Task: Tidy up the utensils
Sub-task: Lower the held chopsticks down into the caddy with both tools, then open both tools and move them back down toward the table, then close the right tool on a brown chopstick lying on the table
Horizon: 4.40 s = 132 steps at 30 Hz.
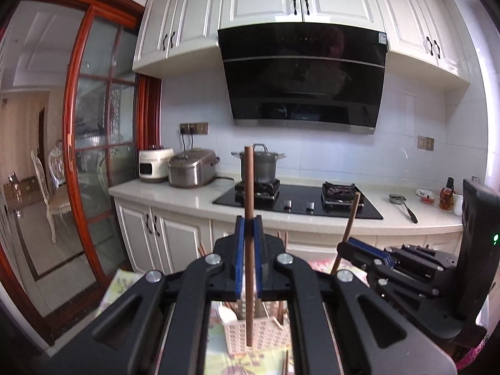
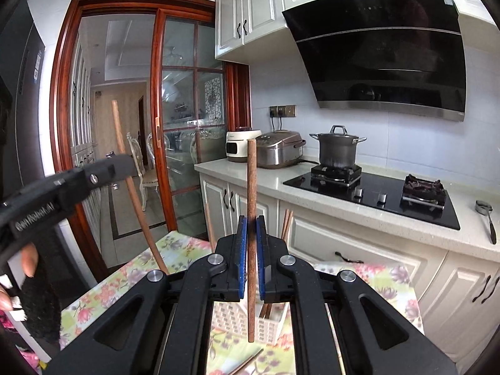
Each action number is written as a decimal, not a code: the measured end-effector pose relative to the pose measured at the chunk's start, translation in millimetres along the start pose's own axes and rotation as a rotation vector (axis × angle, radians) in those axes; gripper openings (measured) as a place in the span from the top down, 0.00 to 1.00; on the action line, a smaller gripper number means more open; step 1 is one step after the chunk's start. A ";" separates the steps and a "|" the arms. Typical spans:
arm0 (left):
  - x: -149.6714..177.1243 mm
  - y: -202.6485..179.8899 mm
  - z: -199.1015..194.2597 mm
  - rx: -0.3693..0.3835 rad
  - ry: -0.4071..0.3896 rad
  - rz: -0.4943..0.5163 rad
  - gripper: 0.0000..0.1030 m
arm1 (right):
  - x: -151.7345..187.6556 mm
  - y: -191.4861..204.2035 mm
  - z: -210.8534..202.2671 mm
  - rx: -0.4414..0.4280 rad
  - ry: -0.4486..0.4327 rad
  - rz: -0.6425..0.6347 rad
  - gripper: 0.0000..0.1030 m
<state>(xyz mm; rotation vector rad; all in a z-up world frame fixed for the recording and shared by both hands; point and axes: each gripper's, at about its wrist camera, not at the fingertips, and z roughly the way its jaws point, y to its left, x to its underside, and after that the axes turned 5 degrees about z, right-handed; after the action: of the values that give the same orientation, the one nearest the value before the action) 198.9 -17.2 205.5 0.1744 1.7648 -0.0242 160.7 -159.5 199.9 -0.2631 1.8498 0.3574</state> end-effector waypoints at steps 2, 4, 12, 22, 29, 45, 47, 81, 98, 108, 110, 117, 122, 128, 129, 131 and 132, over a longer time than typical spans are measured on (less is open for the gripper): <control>-6.2 0.8 6.3 -0.004 -0.008 -0.003 0.94 | -4.9 -5.6 7.6 -0.007 -0.003 0.016 0.95; -11.1 2.7 13.9 -0.005 -0.016 -0.007 0.94 | -9.8 -9.1 15.7 -0.011 -0.012 0.020 0.95; -12.9 16.9 59.8 -0.002 0.010 -0.052 0.94 | -15.2 -18.1 50.5 -0.024 0.004 0.025 0.95; 38.2 21.2 114.2 0.033 0.150 -0.071 0.94 | 24.4 -25.7 100.3 -0.056 0.148 0.039 0.94; 77.3 28.6 135.3 0.029 0.240 -0.071 0.94 | 44.1 -32.5 119.8 -0.058 0.198 0.068 0.93; 105.9 47.8 65.7 -0.102 0.167 -0.062 0.16 | 52.2 -29.7 51.3 -0.051 0.133 0.067 0.51; 114.4 45.1 53.1 -0.116 0.170 -0.043 0.08 | 62.2 -25.8 38.1 -0.047 0.134 0.063 0.51; 251.9 13.1 -22.0 -0.146 0.272 -0.044 0.04 | 238.9 -13.8 71.0 0.153 0.499 0.262 0.55; 260.5 17.5 -18.1 -0.143 0.307 -0.048 0.04 | 242.5 3.0 87.1 0.245 0.556 0.155 0.74; 262.9 16.1 -16.4 -0.142 0.314 -0.055 0.04 | 244.5 -5.0 87.1 0.238 0.570 0.211 0.87; 262.9 16.9 -15.7 -0.145 0.315 -0.057 0.04 | 242.5 -10.6 83.7 0.221 0.549 0.271 0.87; 263.0 19.9 -16.3 -0.141 0.314 -0.069 0.04 | 237.4 3.1 84.8 0.228 0.538 0.258 0.87; 264.6 23.6 -19.1 -0.141 0.312 -0.067 0.04 | 242.8 14.1 90.8 0.291 0.552 0.191 0.87; 267.4 28.2 -18.3 -0.142 0.318 -0.084 0.05 | 242.1 10.6 92.6 0.303 0.577 0.188 0.88; 267.7 27.6 -17.4 -0.140 0.322 -0.081 0.05 | 240.4 11.9 93.3 0.295 0.580 0.185 0.88; 267.7 25.3 -16.4 -0.139 0.326 -0.072 0.04 | 239.0 9.0 94.2 0.282 0.579 0.209 0.88; 267.6 24.2 -16.7 -0.140 0.324 -0.067 0.04 | 238.2 7.4 93.1 0.274 0.576 0.228 0.88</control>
<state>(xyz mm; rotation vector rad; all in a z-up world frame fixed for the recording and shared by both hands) 135.1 36.6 -50.5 0.0169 2.0873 0.0841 169.1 -118.1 -52.5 0.0450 2.4780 0.1856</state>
